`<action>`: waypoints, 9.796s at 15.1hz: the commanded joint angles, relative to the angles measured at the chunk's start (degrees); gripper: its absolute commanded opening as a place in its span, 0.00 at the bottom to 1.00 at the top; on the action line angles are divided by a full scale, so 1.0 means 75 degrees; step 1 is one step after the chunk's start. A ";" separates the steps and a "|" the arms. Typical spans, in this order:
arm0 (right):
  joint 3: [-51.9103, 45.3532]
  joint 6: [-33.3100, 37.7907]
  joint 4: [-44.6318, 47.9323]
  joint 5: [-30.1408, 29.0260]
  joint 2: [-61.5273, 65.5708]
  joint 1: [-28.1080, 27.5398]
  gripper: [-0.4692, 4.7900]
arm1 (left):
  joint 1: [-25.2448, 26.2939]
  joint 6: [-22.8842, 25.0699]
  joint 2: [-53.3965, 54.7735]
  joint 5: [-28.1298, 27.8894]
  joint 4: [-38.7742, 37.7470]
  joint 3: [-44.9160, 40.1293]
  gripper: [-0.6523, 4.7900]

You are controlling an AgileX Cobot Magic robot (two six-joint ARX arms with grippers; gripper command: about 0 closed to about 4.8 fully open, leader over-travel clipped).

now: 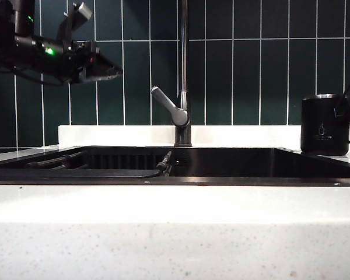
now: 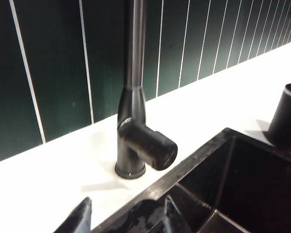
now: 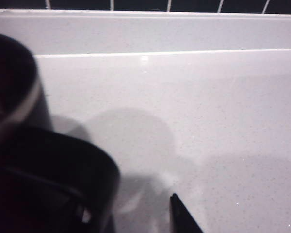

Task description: Pick up the mug next to the sink, go to the faucet to get some water, pour the water into the sink, and finally put the mug back to its place.

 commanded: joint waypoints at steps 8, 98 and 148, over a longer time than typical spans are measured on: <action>0.0662 0.0029 0.0775 -0.0495 0.0781 -0.0280 0.53 | -0.0015 -0.0003 0.0265 0.0291 0.0050 0.0032 0.46; 0.5362 0.0565 -0.3162 -0.3754 0.0909 0.3214 0.09 | -0.0629 -0.0455 0.3835 0.2451 -0.0857 0.5106 0.51; 0.5368 -1.3595 -0.4640 -0.2145 0.0216 0.2792 0.13 | -0.0877 0.0743 -0.0437 -0.2454 -0.8483 0.5103 0.11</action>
